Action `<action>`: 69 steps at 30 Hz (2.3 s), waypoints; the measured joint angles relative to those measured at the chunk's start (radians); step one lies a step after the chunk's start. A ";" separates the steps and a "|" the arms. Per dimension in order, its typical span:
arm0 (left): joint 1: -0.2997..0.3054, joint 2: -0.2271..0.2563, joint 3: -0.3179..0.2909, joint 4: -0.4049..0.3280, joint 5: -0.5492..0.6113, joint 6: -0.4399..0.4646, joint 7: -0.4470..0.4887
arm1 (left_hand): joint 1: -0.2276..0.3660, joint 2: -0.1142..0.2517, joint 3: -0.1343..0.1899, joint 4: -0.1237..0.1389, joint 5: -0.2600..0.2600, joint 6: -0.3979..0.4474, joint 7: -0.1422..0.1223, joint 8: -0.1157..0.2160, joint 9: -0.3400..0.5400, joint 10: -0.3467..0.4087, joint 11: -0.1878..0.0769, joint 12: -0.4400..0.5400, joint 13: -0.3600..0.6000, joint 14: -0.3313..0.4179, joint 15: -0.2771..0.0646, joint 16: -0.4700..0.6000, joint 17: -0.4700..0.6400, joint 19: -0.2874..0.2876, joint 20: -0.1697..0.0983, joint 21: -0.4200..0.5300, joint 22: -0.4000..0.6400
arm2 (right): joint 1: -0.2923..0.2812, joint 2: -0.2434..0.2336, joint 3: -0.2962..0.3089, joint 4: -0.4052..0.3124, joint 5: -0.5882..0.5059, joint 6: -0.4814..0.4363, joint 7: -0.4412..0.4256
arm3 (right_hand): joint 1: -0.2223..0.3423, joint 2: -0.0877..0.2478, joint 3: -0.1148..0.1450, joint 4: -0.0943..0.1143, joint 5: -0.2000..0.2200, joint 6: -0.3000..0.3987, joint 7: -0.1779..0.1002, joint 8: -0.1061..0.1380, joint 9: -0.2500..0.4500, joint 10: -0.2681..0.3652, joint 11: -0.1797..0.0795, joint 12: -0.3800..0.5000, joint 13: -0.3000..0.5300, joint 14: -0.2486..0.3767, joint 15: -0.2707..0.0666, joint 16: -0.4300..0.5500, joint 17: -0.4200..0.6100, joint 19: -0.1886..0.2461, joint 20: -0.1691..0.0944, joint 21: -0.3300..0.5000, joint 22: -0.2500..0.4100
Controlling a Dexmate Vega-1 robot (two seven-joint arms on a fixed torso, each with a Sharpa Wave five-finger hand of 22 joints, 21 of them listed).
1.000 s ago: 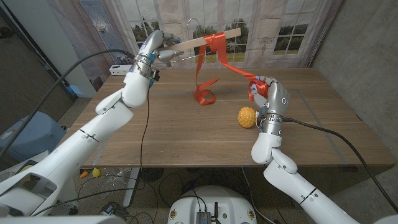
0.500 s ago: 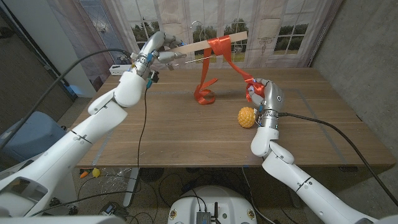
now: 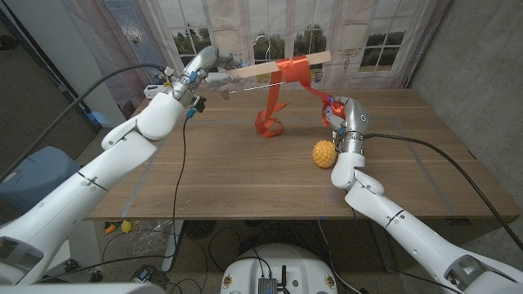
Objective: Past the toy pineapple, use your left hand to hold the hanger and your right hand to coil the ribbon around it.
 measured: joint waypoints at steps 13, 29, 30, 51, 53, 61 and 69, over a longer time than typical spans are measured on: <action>0.053 0.066 -0.044 -0.033 -0.084 0.015 -0.069 | 0.000 0.000 0.000 0.000 -0.003 0.001 -0.001 -0.004 0.000 0.000 0.000 0.000 0.000 0.000 0.000 -0.006 0.004 -0.005 -0.005 0.008 0.000 | 0.123 -0.009 -0.037 0.070 0.008 0.010 0.048 | 0.000 0.000 0.000 0.000 0.000 0.000 0.000 -0.001 0.000 0.005 -0.001 -0.004 0.000 0.003 0.000 -0.004 0.004 -0.007 0.003 0.007 -0.007; 0.121 0.132 -0.091 -0.061 -0.159 0.033 -0.118 | 0.000 0.000 0.002 -0.002 0.000 0.000 0.000 -0.006 0.006 0.000 0.000 -0.007 0.004 0.000 0.000 -0.008 0.005 -0.011 0.000 0.008 0.000 | 0.199 -0.072 -0.034 0.005 0.013 0.000 0.144 | 0.000 0.000 -0.001 -0.001 -0.001 0.000 0.000 -0.004 -0.001 0.005 -0.001 -0.006 0.001 0.003 0.000 -0.004 0.009 -0.011 -0.001 0.023 -0.013; 0.124 0.138 -0.093 -0.062 -0.159 0.033 -0.118 | 0.000 0.000 0.004 -0.004 0.000 0.000 0.000 -0.006 0.006 0.000 0.000 -0.008 0.004 0.000 0.000 -0.008 0.007 -0.011 0.000 0.008 0.000 | 0.199 -0.072 -0.034 0.005 0.011 -0.006 0.153 | 0.000 0.000 -0.001 -0.001 -0.001 0.000 0.000 -0.004 -0.001 0.005 -0.001 -0.006 0.001 0.003 0.000 -0.006 0.010 -0.013 0.001 0.023 -0.013; 0.158 0.197 -0.088 -0.077 -0.172 0.084 -0.145 | 0.000 0.000 0.004 -0.004 0.000 -0.002 0.002 -0.006 0.006 0.005 0.005 -0.008 0.009 0.000 0.000 -0.009 0.013 -0.016 -0.005 0.015 0.000 | 0.219 -0.137 -0.011 -0.176 -0.046 -0.014 0.260 | 0.000 0.000 0.000 0.000 -0.001 0.000 0.000 -0.008 0.000 0.005 -0.002 -0.006 0.001 0.003 0.000 -0.012 0.009 -0.018 0.004 0.038 -0.015; 0.158 0.200 -0.082 -0.082 -0.157 0.103 -0.145 | 0.000 0.000 0.004 -0.004 0.000 -0.002 0.002 -0.008 0.006 0.005 0.005 -0.008 0.009 0.000 0.000 -0.013 0.013 -0.016 -0.005 0.015 0.000 | 0.221 -0.143 -0.011 -0.197 -0.057 -0.006 0.266 | 0.000 0.000 0.000 0.000 -0.001 0.000 0.000 -0.008 0.000 0.005 -0.002 -0.007 0.001 0.003 0.000 -0.012 0.010 -0.023 0.009 0.038 -0.017; 0.154 0.206 -0.056 -0.100 -0.109 0.160 -0.106 | 0.000 0.000 0.004 -0.004 -0.002 -0.001 0.001 -0.010 0.006 0.005 0.005 -0.015 0.011 0.000 0.000 -0.016 0.013 -0.022 0.000 0.015 0.000 | 0.221 -0.153 -0.009 -0.249 -0.102 0.026 0.278 | 0.000 0.000 0.000 0.000 0.000 0.000 0.000 -0.008 0.003 0.005 -0.002 -0.008 0.001 0.008 -0.001 -0.019 0.014 -0.023 0.009 0.042 -0.017; 0.141 0.187 -0.023 -0.109 -0.031 0.228 -0.036 | 0.000 0.000 0.004 -0.004 -0.003 0.000 0.000 -0.014 0.006 0.005 0.005 -0.018 0.011 0.000 0.000 -0.017 0.013 -0.021 0.000 0.023 0.000 | 0.189 -0.163 0.012 -0.323 -0.148 0.057 0.279 | 0.000 0.000 0.000 0.000 0.000 0.000 0.000 -0.011 0.005 0.005 -0.002 -0.012 0.008 0.008 -0.001 -0.020 0.014 -0.029 0.003 0.051 -0.017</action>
